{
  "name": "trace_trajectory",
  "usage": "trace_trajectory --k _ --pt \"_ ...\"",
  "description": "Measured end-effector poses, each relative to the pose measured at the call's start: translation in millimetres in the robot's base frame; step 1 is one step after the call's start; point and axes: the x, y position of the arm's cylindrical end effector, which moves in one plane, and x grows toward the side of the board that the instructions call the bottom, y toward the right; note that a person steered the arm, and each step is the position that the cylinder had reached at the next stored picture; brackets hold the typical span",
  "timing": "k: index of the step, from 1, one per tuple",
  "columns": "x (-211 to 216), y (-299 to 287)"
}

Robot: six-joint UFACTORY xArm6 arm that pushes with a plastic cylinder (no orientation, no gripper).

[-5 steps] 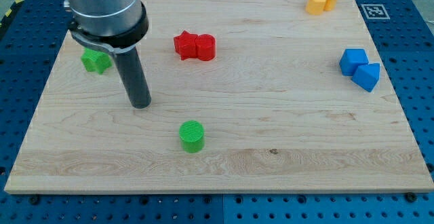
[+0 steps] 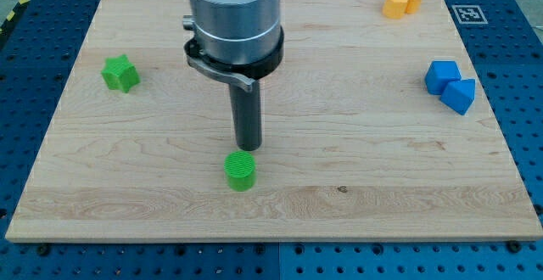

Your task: Push the green circle towards center

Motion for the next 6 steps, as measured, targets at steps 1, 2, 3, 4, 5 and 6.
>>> trace_trajectory --k 1,2,3,4,5,6 --pt "15.3 25.2" --pt "54.7 34.4" --pt "77.5 22.7" --pt "70.3 -0.1" --pt "49.7 -12.9" --pt "49.5 -12.9"
